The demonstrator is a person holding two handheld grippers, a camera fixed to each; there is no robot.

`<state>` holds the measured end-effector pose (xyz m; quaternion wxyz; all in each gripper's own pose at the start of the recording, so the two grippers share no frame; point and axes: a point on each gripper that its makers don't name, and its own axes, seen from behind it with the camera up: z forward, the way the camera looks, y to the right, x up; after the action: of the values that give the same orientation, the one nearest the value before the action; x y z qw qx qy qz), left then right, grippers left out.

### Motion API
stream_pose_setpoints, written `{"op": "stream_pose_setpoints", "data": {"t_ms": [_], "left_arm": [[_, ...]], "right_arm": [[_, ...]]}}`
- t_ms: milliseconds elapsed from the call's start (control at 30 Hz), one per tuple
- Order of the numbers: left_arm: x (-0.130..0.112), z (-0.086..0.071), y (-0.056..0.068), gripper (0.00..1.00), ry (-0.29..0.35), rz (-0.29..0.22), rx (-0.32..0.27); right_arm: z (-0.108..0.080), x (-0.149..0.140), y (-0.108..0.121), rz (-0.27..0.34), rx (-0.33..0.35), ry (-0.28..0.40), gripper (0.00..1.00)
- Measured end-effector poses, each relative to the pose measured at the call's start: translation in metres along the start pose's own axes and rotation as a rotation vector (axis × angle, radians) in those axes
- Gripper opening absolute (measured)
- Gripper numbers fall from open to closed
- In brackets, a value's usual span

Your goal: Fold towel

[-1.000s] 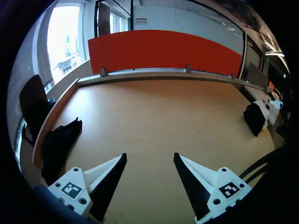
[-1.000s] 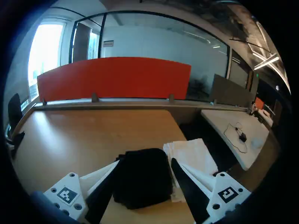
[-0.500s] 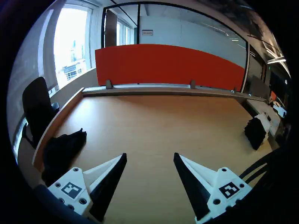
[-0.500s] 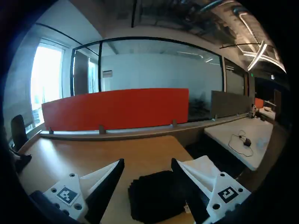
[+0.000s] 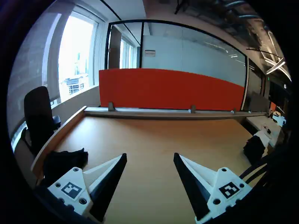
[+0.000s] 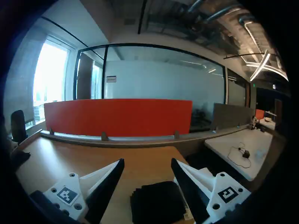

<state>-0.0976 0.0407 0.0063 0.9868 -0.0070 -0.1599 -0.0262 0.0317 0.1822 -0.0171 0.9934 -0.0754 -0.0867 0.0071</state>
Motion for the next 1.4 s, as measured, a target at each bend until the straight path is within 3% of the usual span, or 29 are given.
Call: {"op": "stream_pose_setpoints", "data": {"t_ms": [300, 567, 1000, 1400], "left_arm": [[0.045, -0.003, -0.013, 0.93, 0.128, 0.024, 0.046], [0.068, -0.007, -0.014, 0.93, 0.175, 0.034, 0.042], [0.094, -0.011, -0.019, 0.93, 0.23, 0.028, 0.032], [0.107, -0.013, -0.03, 0.93, 0.264, 0.026, 0.032]], "right_arm": [[-0.001, 0.024, -0.016, -0.021, 0.02, 0.049, 0.97], [-0.004, 0.04, -0.037, -0.023, 0.041, 0.078, 0.97], [-0.008, 0.07, -0.119, 0.004, 0.124, 0.127, 0.97], [-0.011, 0.073, -0.183, 0.029, 0.179, 0.136, 0.97]]}}
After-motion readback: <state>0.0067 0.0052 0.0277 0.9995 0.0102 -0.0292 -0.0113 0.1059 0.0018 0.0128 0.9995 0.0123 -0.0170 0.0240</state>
